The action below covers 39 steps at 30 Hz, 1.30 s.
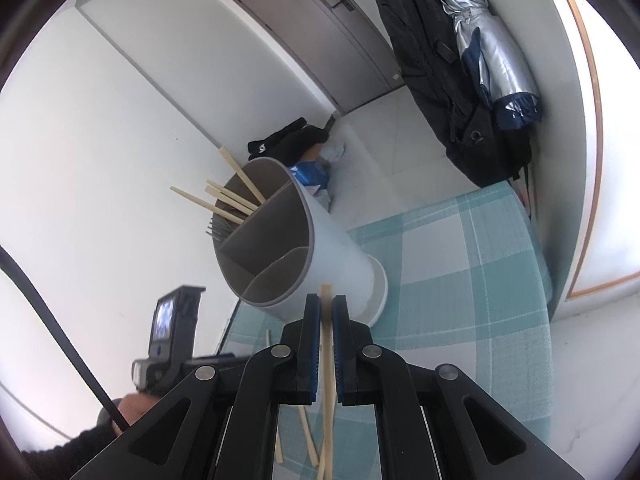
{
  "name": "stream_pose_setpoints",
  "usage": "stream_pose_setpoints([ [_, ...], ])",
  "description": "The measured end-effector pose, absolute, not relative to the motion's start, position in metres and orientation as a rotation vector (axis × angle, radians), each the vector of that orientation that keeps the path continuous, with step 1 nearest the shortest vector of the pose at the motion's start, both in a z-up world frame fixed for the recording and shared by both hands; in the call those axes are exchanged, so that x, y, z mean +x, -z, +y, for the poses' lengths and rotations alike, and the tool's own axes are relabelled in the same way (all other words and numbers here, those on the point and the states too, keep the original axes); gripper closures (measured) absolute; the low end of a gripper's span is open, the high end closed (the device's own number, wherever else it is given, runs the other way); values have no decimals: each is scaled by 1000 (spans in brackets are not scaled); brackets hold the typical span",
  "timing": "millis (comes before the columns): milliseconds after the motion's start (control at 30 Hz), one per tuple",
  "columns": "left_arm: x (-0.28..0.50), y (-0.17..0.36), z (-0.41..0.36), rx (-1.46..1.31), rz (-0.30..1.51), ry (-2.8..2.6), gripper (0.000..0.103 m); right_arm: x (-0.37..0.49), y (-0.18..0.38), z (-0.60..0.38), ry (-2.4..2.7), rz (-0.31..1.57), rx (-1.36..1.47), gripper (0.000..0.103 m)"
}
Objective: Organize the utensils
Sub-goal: 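Lift the chopstick with the right gripper while the left gripper grasps another chopstick, then carry both chopsticks up over the white holder with both grippers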
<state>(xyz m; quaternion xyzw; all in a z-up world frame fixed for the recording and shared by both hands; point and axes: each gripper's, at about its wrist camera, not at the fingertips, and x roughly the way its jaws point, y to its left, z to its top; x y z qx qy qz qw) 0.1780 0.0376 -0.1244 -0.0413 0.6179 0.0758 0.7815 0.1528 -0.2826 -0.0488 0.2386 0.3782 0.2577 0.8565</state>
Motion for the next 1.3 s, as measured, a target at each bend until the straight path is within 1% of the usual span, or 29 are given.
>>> stream_pose_setpoints([
  [33, 180, 124, 37, -89, 1332, -159, 29, 153, 50, -284, -538, 797, 505, 98],
  [67, 182, 123, 36, -89, 1329, -154, 36, 154, 50, -284, -536, 799, 507, 98],
  [100, 183, 122, 36, -84, 1325, -149, 48, 155, 50, -285, -535, 802, 511, 98],
  [133, 184, 120, 36, -86, 1320, -146, 53, 156, 51, -286, -532, 802, 512, 98],
  [167, 185, 119, 35, -95, 1316, -148, 68, 157, 51, -286, -530, 802, 512, 98],
  [200, 188, 118, 36, -104, 1314, -149, 80, 157, 51, -287, -528, 804, 512, 98],
  [233, 188, 118, 36, -115, 1311, -149, 85, 158, 51, -287, -528, 804, 514, 98],
  [267, 189, 118, 36, -129, 1307, -147, 95, 159, 51, -287, -528, 804, 514, 98],
  [300, 189, 118, 36, -148, 1307, -141, 99, 160, 51, -287, -526, 804, 512, 98],
  [500, 180, 113, 45, -282, 1257, -147, 103, 161, 49, -284, -520, 796, 486, 98],
  [800, 137, 60, 51, -374, 1027, -73, 103, 147, 35, -271, -522, 743, 409, 98],
  [967, 112, 27, 43, -357, 891, -25, 103, 131, 26, -260, -518, 697, 344, 98],
  [1067, 101, 13, 35, -349, 838, 14, 103, 125, 25, -255, -509, 690, 313, 98],
  [1300, 79, -14, 18, -318, 773, 92, 103, 111, 16, -251, -466, 650, 274, 98],
])
